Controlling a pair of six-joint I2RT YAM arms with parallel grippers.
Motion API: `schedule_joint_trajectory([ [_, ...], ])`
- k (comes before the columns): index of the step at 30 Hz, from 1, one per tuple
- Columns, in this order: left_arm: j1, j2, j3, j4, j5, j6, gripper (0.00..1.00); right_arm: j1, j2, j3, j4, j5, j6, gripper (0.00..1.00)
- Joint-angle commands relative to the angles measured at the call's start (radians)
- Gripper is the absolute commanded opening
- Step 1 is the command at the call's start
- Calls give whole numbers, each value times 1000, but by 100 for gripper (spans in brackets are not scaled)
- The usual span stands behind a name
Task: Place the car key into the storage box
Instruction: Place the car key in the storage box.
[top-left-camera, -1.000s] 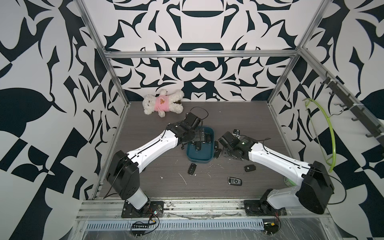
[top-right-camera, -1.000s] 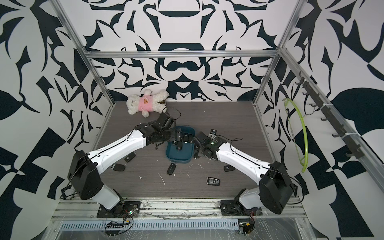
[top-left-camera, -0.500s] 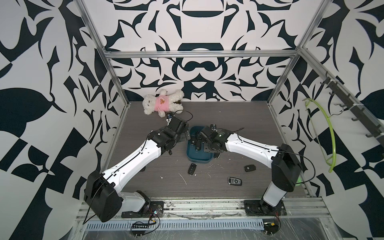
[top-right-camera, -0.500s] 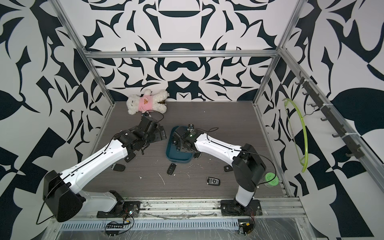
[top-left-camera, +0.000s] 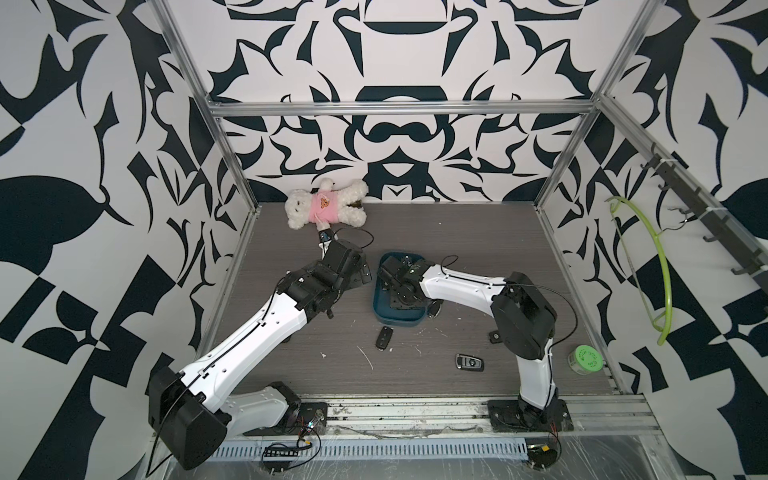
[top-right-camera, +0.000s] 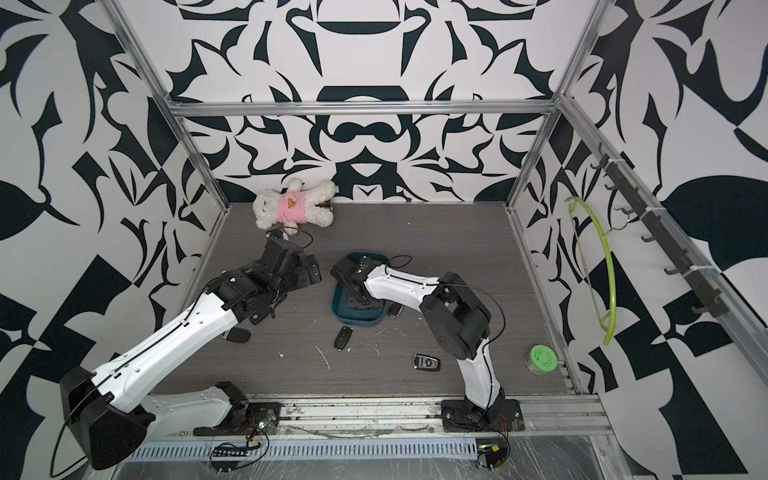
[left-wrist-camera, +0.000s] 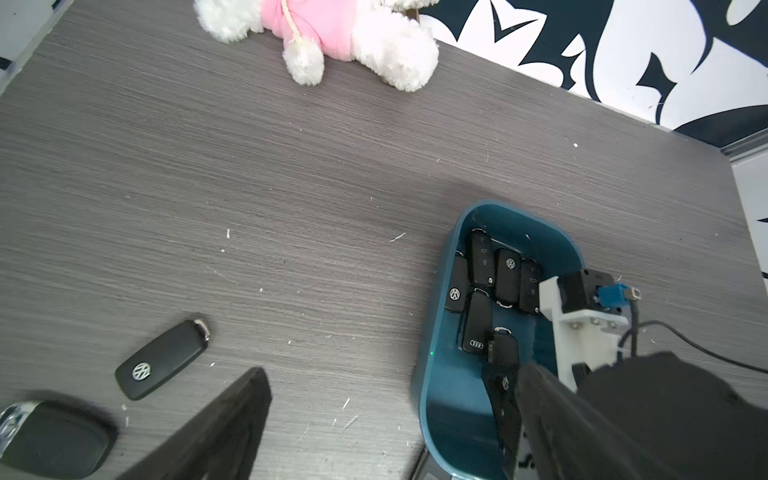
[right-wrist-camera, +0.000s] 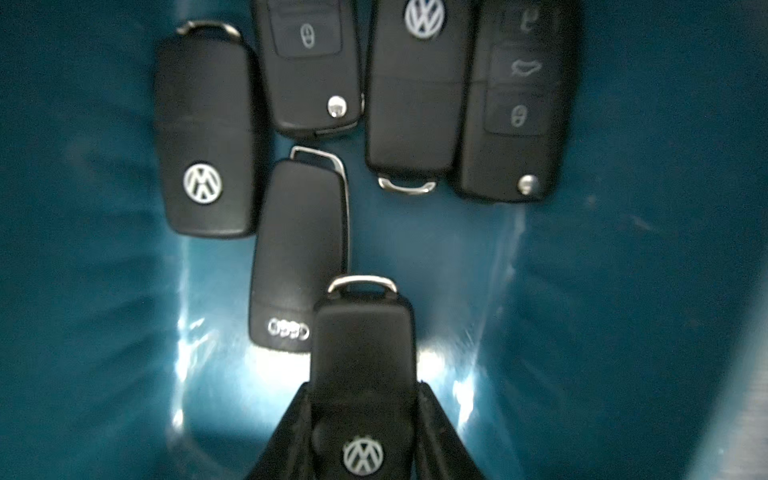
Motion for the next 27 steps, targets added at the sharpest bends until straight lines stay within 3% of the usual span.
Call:
schedule_joint_trajectory([
  [1,4,-22,-18,-32,-20,-10,99,-14,-15,29,-1,15,16,35],
  [13,4,-24,-22,-35,-15,-16,99,-52,28,49,16,-6,-10,36],
  [27,4,-9,-24,-16,0,-7,99,-53,-13,48,28,-6,-25,54],
])
